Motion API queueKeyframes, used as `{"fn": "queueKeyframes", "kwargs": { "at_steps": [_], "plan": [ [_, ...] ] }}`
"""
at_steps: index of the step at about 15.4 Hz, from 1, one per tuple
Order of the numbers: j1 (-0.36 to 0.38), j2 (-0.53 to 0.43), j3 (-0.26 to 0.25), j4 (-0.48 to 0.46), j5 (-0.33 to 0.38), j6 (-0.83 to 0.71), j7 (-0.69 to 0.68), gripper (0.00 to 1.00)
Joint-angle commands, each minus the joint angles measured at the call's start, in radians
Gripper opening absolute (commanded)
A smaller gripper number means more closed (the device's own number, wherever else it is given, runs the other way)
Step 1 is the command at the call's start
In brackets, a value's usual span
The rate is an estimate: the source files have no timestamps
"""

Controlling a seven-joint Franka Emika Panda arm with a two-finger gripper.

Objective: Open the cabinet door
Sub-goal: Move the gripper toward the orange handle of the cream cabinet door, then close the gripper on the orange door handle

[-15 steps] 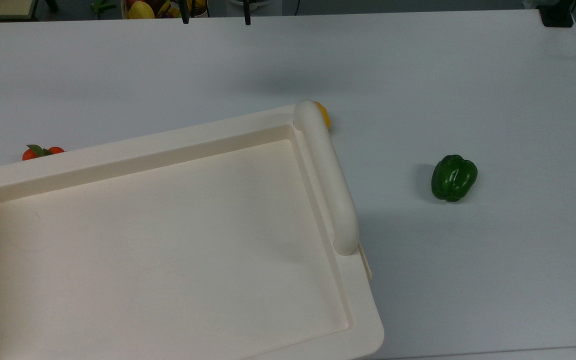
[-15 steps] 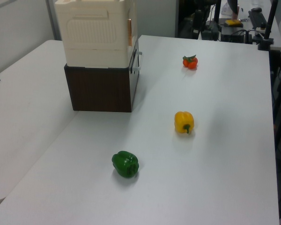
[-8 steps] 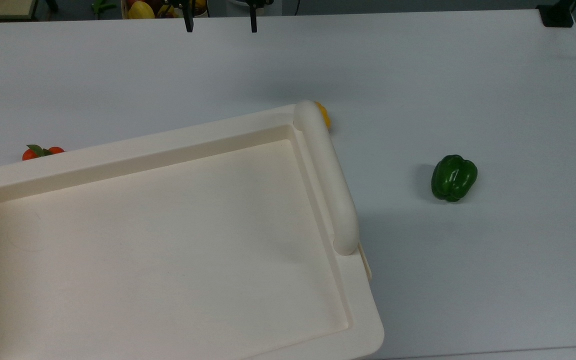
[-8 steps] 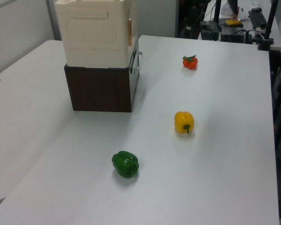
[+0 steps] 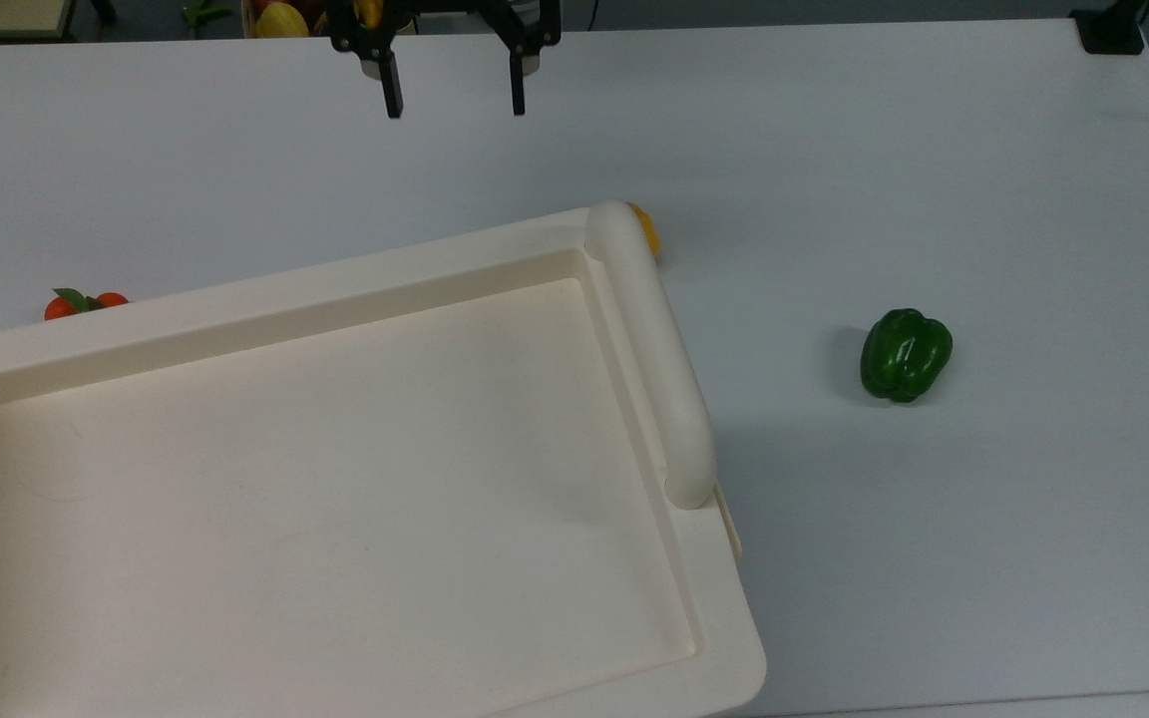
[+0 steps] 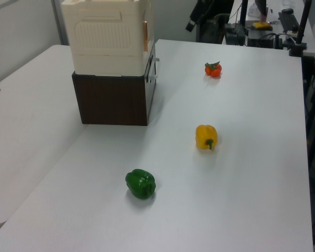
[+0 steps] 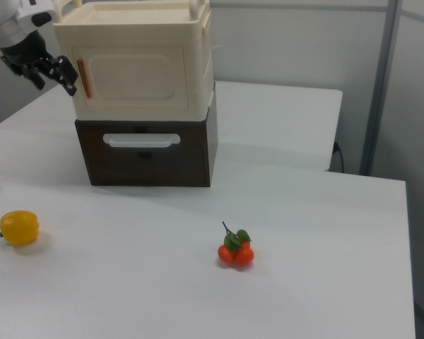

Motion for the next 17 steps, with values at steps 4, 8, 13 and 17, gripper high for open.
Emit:
{"fn": "queueKeyframes", "kwargs": {
  "at_steps": [4,8,13,17],
  "plan": [
    [0.004,0.073,0.006,-0.005,0.056,0.250,-0.014,0.67],
    [0.008,0.118,0.008,0.009,0.051,0.353,-0.037,0.51],
    [0.008,0.188,0.017,0.067,0.042,0.399,-0.041,0.41],
    [0.015,0.223,0.033,0.072,0.040,0.484,-0.051,0.41]
  ]
}}
